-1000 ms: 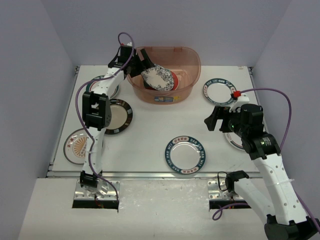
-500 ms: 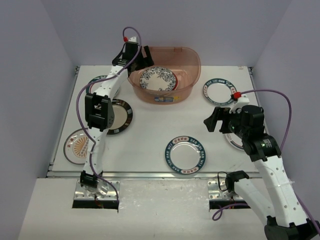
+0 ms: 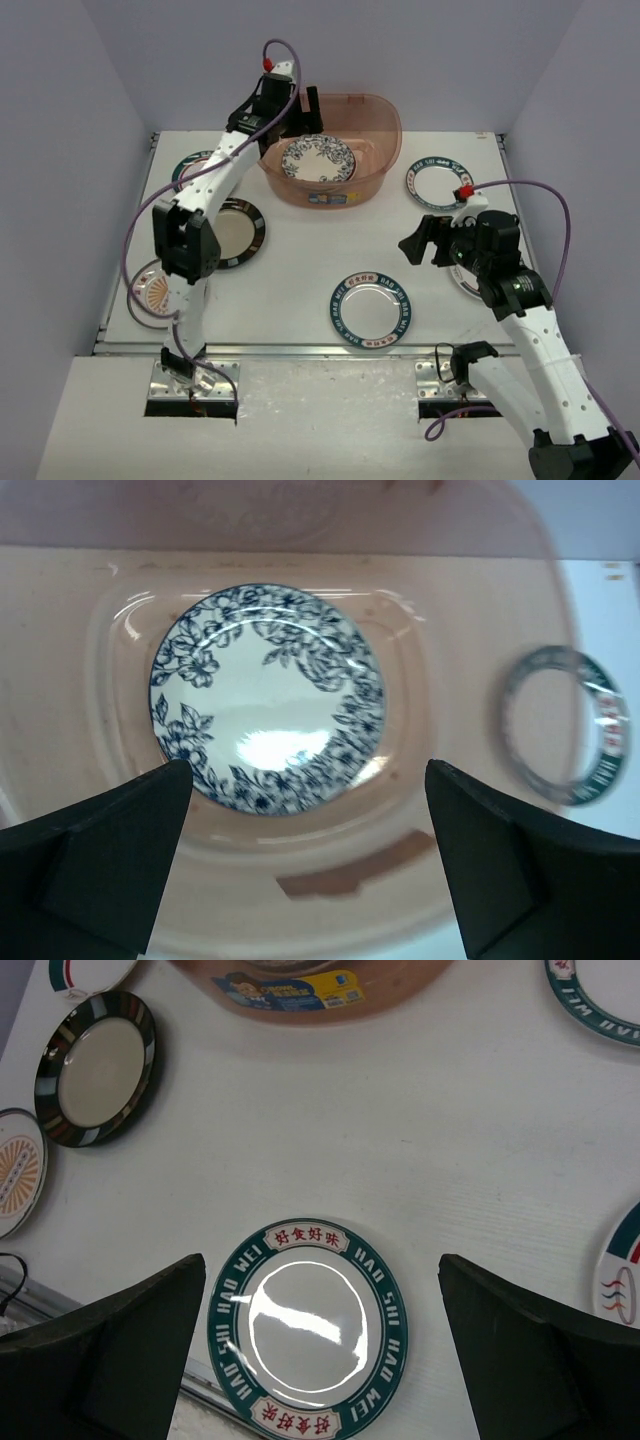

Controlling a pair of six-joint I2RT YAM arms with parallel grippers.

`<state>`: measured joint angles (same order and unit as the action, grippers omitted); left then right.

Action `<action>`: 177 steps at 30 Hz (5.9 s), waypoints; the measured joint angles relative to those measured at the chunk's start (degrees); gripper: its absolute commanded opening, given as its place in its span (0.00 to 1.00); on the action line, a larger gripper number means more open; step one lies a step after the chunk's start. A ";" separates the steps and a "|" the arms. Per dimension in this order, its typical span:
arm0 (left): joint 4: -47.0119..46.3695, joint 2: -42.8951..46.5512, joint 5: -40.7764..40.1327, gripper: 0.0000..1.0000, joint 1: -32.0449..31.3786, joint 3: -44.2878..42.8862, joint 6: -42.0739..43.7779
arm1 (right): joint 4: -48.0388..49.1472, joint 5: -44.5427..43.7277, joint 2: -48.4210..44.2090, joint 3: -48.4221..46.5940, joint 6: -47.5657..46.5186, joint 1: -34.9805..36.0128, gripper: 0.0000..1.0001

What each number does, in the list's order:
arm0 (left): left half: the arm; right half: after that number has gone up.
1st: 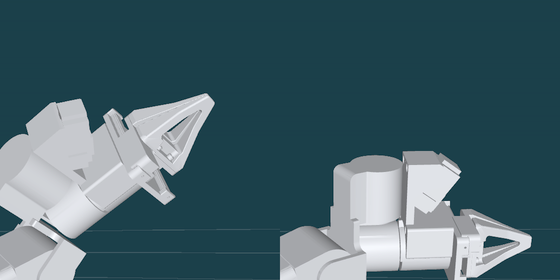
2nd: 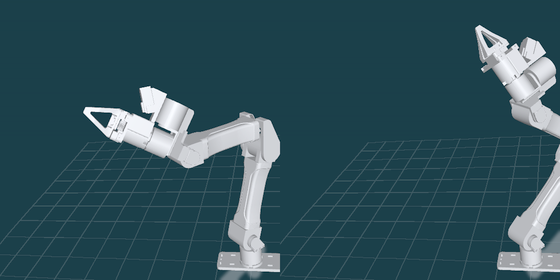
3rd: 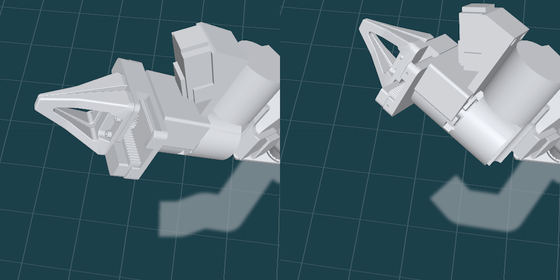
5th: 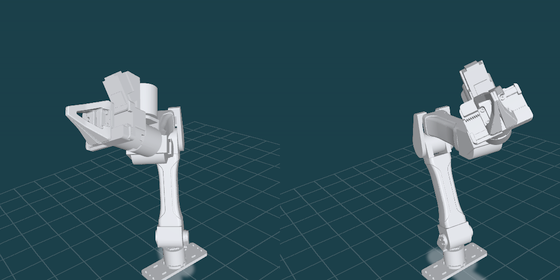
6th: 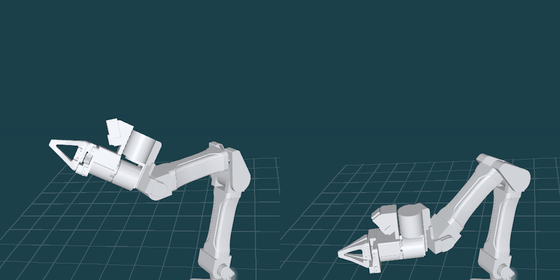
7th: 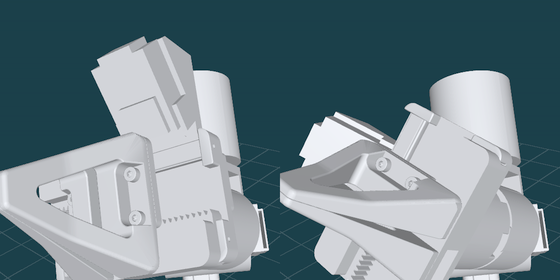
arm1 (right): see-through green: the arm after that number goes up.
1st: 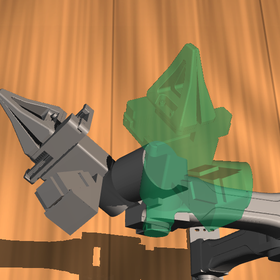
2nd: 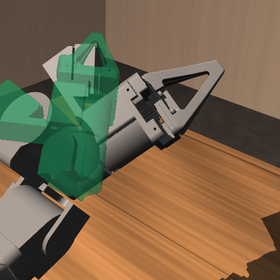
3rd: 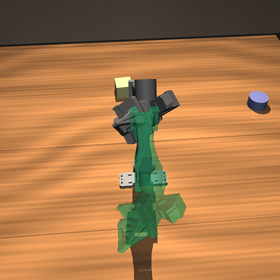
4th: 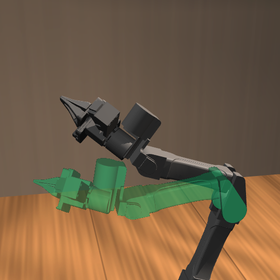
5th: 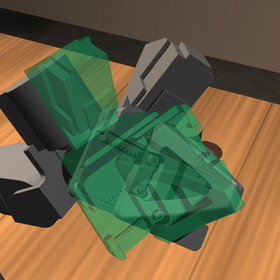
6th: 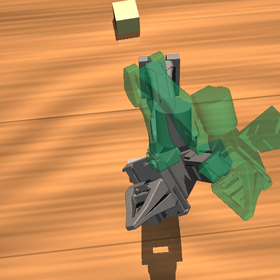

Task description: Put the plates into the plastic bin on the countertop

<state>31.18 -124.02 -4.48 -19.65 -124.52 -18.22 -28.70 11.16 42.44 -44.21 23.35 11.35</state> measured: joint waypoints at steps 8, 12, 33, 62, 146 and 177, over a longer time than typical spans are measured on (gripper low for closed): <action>-10.95 49.54 -4.31 1.00 -3.78 30.19 -5.23 | 14.94 13.28 10.29 8.84 6.70 1.60 0.99; -14.08 75.03 -10.37 1.00 -2.88 50.61 -10.32 | 25.76 11.39 19.24 11.02 12.70 11.04 0.99; 5.63 108.57 -23.64 1.00 -2.87 76.07 -11.39 | 61.39 -10.11 83.40 -23.73 44.32 37.79 0.76; 6.37 114.00 -24.58 1.00 -2.87 79.55 -10.90 | 67.32 -16.81 79.79 -12.69 64.25 37.22 0.00; 5.73 108.44 -22.14 1.00 -2.87 79.64 -10.38 | -3.62 1.75 80.05 -78.57 9.08 0.70 0.99; -53.42 24.02 28.14 0.33 -20.81 87.12 -26.75 | 3.39 14.83 3.88 -0.99 5.57 0.83 0.99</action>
<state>-22.24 -100.00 23.66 -40.46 -37.41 -44.97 -25.31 25.99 46.33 -45.20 28.92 12.19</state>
